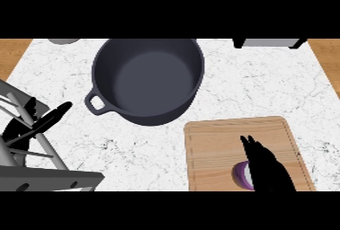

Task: Pick the can from the cutting board and place it in the pot

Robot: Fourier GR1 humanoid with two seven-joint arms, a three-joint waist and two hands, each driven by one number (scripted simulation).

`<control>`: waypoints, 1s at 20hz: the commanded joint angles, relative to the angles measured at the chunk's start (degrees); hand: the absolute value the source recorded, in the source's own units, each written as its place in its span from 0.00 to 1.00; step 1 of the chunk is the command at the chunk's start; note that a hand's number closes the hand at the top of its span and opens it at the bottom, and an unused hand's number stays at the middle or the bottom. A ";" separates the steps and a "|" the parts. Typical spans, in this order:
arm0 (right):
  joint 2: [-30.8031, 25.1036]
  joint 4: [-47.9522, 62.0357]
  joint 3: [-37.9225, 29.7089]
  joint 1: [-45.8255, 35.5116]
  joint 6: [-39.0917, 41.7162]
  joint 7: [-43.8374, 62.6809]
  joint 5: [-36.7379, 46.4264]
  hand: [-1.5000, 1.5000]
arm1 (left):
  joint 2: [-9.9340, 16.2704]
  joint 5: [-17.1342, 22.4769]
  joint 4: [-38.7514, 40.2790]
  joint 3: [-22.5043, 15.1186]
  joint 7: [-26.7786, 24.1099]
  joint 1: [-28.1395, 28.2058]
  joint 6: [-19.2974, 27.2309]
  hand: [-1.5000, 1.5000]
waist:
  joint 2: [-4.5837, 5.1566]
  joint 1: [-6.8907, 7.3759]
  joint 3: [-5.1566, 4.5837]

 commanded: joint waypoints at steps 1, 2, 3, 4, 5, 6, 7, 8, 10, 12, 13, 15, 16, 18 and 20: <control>2.58 3.86 0.37 0.37 -0.01 1.26 1.32 0.00 | -1.69 0.32 -4.96 -2.41 -5.50 1.86 -3.94 0.50 | -0.57 -0.19 0.34; 3.10 4.91 -0.24 1.07 -1.95 -0.38 1.68 0.00 | -0.29 2.08 -4.26 -0.79 -4.80 0.39 -6.17 0.50 | -0.56 -0.36 0.35; 1.36 3.94 -1.07 2.52 -2.08 -2.83 0.79 0.00 | -2.06 -0.43 -4.15 -2.43 -3.61 -1.17 -3.23 0.50 | -0.56 -0.82 0.37; 2.68 4.04 -1.98 0.08 0.36 -0.31 0.15 0.00 | -1.10 0.47 -4.41 -1.66 -3.65 -1.17 -4.81 0.50 | -0.55 -0.52 0.35; 0.46 1.24 -2.40 1.74 1.39 -0.56 -0.17 0.00 | -0.96 -0.11 -4.92 -1.57 -4.36 0.47 -4.35 0.50 | -0.64 -0.62 0.34; 4.65 5.93 -1.05 0.01 -0.83 -0.65 1.86 0.00 | -2.61 -0.61 -4.03 -1.73 -5.42 0.42 -3.08 0.50 | -0.53 -0.36 0.34; 2.79 5.95 -2.73 0.26 -0.15 -2.57 0.43 0.00 | -3.00 -0.77 -5.85 -2.88 -3.07 0.28 -3.36 0.50 | -0.57 -0.37 0.37; 2.85 4.96 -2.99 -0.12 1.60 -0.81 -0.29 0.00 | -2.27 -0.42 -7.03 -2.67 -3.18 0.87 -4.25 0.50 | -0.63 -0.21 0.36; 3.59 7.18 -2.29 1.16 0.00 -2.61 0.93 0.00 | -1.76 0.43 -6.72 -1.30 -4.56 2.24 -5.25 0.50 | -0.64 -0.12 0.36; 5.54 6.50 -2.27 -0.68 1.03 -1.32 1.02 0.00 | -2.58 -0.91 -2.44 -1.50 -4.66 -1.30 -4.84 0.50 | -0.50 -0.64 0.32; 6.64 10.89 -0.60 1.11 -3.01 -4.79 3.37 1.00 | -1.58 -0.87 -3.98 -0.98 -3.65 -1.28 -4.95 0.50 | -0.52 -0.46 0.38; 2.47 5.07 -3.46 2.23 0.13 -6.23 -0.04 1.00 | -3.10 -1.70 -9.10 -2.62 -2.43 2.57 -3.20 0.50 | -0.79 -0.20 0.39; 2.03 9.28 -3.44 2.89 -4.20 -10.85 2.81 1.00 | -1.96 0.62 -5.50 0.05 -4.63 1.68 -5.76 0.50 | -0.63 -0.35 0.38; 3.77 9.01 -1.39 -0.16 -2.50 -7.41 6.77 1.00 | -2.46 -0.92 -6.02 -1.06 -4.52 1.86 -5.18 0.50 | -0.66 -0.13 0.36; 3.26 8.17 -0.69 -0.61 -2.53 -8.05 8.80 1.00 | -4.73 -2.06 -2.50 -1.94 -3.90 -1.27 -3.93 0.50 | -0.57 -0.80 0.33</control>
